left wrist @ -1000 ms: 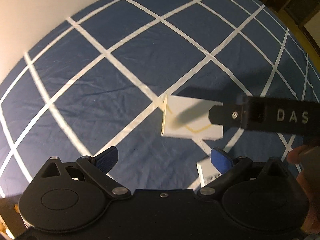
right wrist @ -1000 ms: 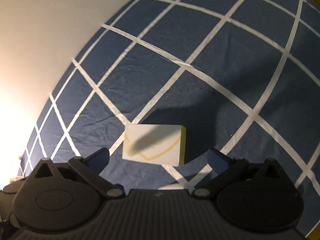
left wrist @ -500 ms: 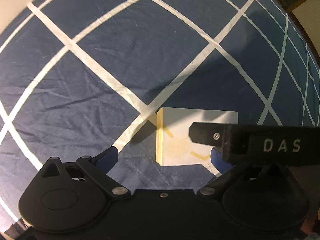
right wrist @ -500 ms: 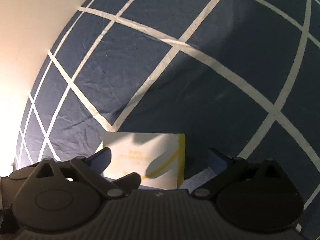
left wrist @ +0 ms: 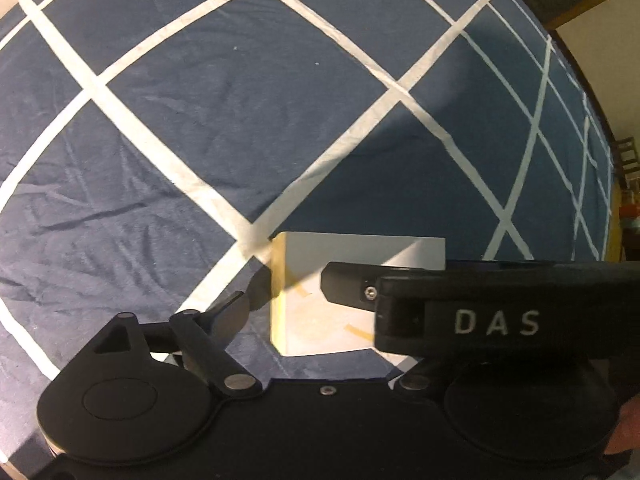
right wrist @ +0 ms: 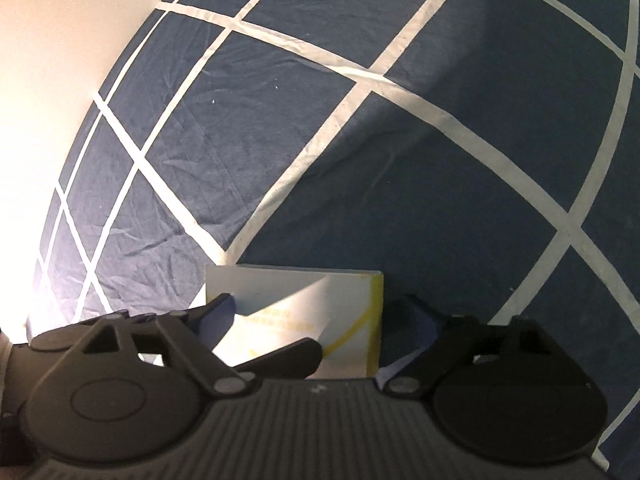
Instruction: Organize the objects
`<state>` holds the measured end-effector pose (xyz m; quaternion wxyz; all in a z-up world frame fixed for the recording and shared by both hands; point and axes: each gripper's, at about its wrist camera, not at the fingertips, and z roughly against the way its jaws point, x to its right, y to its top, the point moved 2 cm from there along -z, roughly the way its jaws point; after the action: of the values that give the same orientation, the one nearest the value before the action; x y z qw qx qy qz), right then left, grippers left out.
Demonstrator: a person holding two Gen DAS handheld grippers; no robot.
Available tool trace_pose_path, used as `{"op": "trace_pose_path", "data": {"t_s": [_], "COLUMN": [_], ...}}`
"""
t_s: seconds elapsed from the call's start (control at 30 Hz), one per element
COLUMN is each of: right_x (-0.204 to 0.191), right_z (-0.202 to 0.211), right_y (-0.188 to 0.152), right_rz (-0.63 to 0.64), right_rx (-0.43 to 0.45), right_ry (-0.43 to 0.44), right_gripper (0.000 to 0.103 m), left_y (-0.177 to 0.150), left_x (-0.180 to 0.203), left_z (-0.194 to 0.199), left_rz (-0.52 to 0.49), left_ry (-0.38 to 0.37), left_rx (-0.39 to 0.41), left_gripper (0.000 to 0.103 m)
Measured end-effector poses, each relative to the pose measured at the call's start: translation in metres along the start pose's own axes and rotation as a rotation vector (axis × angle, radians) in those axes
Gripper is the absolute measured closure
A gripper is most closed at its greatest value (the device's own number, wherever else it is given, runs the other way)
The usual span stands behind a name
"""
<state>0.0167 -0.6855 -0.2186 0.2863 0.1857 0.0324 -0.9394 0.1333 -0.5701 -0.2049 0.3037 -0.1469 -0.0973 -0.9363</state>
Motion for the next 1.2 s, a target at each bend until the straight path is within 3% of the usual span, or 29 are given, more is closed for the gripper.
{"op": "trace_pose_path", "data": {"t_s": [0.07,0.67,1.2], "right_x": [0.001,-0.003,-0.043], "right_z": [0.001,0.008,0.051], "right_y": [0.001,-0.005,-0.036], "right_rz": [-0.009,0.020,0.164], "right_rx": [-0.010,-0.006,0.031], "right_ry": [0.018,0.044,0.133], "right_gripper": [0.023,0.026,0.026], "left_y": [0.001,-0.004,-0.044], "left_x": [0.002,0.008,0.018], "left_z": [0.000,0.009,0.073], "left_rz": [-0.002,-0.001,0.067], "left_ry": [-0.020,0.023,0.120], "left_rx": [-0.001,0.021,0.131], "left_gripper": [0.027,0.029,0.030]}}
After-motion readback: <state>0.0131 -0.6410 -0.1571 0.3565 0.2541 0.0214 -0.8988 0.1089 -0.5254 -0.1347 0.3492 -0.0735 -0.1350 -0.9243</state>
